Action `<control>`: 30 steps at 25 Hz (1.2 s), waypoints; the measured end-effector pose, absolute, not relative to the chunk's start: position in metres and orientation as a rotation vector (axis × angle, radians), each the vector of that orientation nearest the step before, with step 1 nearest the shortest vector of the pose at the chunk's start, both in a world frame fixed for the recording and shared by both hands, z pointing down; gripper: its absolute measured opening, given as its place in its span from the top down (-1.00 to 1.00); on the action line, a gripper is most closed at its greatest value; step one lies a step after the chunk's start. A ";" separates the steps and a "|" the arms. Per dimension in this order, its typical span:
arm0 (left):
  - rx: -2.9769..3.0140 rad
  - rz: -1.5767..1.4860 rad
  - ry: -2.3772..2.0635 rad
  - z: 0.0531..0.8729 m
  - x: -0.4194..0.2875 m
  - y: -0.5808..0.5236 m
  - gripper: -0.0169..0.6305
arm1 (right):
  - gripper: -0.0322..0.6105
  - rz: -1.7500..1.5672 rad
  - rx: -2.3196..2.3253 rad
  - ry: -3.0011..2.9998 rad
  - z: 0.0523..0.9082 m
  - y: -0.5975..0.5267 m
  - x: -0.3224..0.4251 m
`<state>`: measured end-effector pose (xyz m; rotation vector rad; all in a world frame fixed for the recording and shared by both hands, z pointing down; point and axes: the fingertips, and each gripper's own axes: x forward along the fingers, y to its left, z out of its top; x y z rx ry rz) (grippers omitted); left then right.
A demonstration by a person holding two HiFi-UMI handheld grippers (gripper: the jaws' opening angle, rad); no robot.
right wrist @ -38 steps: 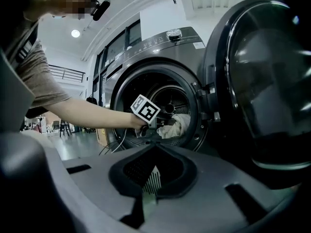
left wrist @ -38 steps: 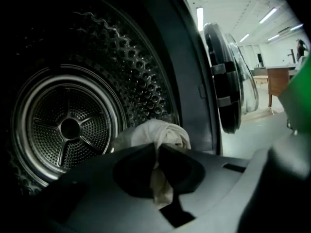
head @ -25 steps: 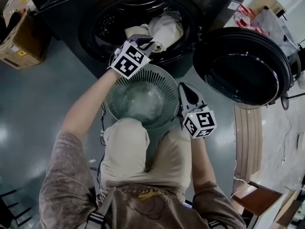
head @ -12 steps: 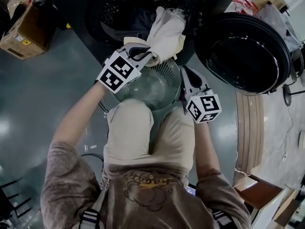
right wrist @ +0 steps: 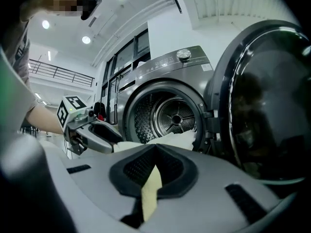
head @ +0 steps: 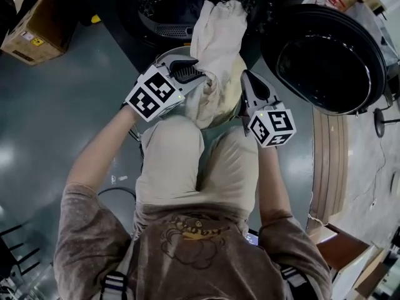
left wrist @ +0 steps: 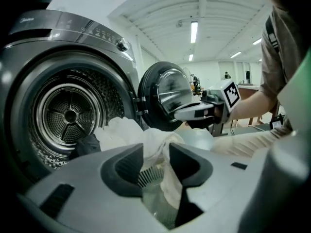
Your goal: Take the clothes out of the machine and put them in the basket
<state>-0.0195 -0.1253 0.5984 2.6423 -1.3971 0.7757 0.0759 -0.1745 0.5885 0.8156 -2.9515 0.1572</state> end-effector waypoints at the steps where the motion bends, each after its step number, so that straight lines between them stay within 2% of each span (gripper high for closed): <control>1: 2.643 0.750 -1.389 0.599 -0.018 -0.125 0.38 | 0.91 0.157 0.814 -2.951 0.589 -0.174 0.076; 5: 2.637 0.687 -1.402 0.593 -0.018 -0.128 0.20 | 0.91 0.156 0.813 -2.952 0.589 -0.174 0.075; 14: 2.608 0.645 -1.478 0.605 -0.028 -0.158 -0.04 | 0.91 0.154 0.817 -2.948 0.590 -0.176 0.073; 30: 2.323 0.672 -1.768 0.666 -0.104 -0.316 -0.37 | 0.91 0.178 0.887 -2.888 0.600 -0.187 0.085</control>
